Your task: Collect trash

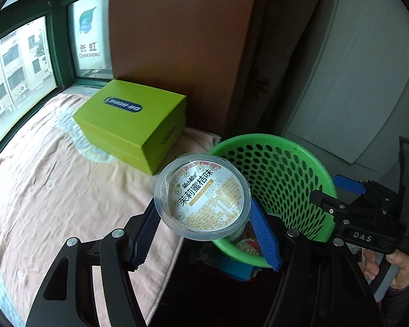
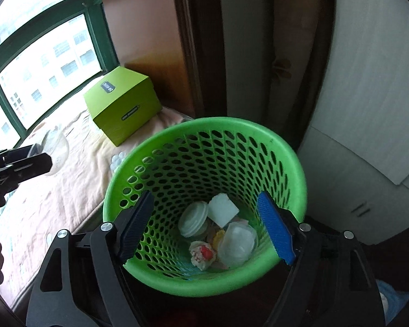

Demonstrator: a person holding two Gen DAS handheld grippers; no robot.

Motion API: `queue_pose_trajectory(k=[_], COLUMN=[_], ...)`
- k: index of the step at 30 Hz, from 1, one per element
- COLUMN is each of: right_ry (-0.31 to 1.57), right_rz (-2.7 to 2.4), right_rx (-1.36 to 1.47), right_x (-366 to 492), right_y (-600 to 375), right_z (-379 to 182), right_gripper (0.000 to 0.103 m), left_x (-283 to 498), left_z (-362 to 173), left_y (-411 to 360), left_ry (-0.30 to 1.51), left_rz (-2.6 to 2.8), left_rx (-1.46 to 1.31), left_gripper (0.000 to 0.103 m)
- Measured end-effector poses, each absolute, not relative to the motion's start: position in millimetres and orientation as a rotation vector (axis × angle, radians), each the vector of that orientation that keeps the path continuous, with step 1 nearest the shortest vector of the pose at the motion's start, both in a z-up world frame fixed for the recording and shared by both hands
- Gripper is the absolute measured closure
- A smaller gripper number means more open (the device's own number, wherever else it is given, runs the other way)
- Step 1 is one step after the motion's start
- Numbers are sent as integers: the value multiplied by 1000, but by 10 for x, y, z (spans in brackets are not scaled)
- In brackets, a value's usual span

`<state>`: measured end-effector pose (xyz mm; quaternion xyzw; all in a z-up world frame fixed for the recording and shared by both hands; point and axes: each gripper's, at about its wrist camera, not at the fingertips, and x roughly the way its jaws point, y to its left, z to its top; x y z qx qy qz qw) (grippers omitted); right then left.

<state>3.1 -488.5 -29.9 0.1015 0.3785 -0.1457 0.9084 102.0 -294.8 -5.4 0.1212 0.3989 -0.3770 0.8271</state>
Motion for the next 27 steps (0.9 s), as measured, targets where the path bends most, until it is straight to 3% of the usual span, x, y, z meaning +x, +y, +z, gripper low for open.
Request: queue_pose_trajectory(k=[21, 24, 27], right_ry=[732, 727, 729], right_rz=[-311, -312, -316], right_rx=[273, 288, 297], right_x=[-396, -429, -462], right_y=[-4989, -5016, -5022], right_z=[-262, -265, -287], right_gripper=[25, 25, 25], left_x=[816, 804, 783], left_z=[-302, -326, -341], left_y=[-3565, -3603, -3627], left_ry=[890, 899, 893], left_rz=[-885, -896, -904], left_rx=[319, 312, 309], left_gripper=[39, 27, 25])
